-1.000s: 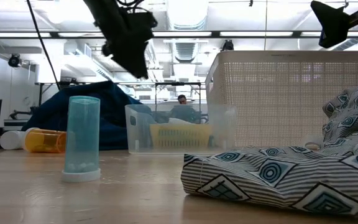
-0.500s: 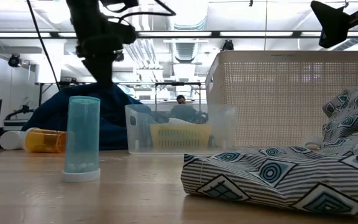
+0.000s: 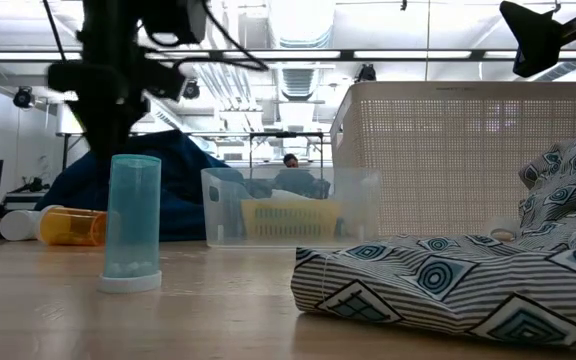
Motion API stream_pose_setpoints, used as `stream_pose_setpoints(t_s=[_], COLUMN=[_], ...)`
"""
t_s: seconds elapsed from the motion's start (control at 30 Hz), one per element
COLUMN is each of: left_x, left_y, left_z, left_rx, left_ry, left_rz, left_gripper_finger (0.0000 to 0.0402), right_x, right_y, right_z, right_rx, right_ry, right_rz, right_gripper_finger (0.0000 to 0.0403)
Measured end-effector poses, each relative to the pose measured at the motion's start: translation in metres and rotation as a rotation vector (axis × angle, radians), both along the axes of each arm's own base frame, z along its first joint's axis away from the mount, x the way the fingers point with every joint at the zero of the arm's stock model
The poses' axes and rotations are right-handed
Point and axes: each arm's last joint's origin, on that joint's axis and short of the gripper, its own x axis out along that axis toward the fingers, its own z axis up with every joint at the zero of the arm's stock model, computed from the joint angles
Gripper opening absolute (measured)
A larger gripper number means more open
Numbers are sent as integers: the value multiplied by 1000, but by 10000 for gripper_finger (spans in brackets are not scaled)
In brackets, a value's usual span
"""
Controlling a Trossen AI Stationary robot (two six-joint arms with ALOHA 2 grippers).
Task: Pick & Place Medicine items
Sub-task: Put the orange medicine bottle into the transparent bin
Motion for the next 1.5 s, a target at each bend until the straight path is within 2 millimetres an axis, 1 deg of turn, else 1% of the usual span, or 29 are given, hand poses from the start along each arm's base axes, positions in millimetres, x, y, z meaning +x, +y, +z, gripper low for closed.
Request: stream_pose_setpoints(t_s=[0.1, 0.23, 0.3, 0.63, 0.8, 0.97, 1.27, 1.5], left_x=[-6, -10, -11, -9, -8, -6, -5, -11], left_y=[0, 0, 0, 1, 0, -1, -5, -4], left_z=[-13, -27, -30, -32, -32, -32, -32, -44], left_rx=[-29, -25, -22, 1, -10, -40, -151, -133], left_ry=[48, 50, 51, 22, 24, 8, -7, 17], left_rz=[-67, -86, -100, -110, -163, -228, -256, -254], left_gripper_finger=[245, 245, 245, 245, 245, 245, 245, 245], right_x=[0, 0, 0, 0, 0, 0, 0, 0], right_y=[0, 0, 0, 0, 0, 0, 0, 0], right_z=[0, 0, 0, 0, 0, 0, 0, 0], right_rx=[0, 0, 0, 0, 0, 0, 0, 0], right_ry=[0, 0, 0, 0, 0, 0, 0, 0], right_rz=[0, 0, 0, 0, 0, 0, 0, 0], right_gripper_finger=[380, 380, 380, 380, 380, 380, 380, 380])
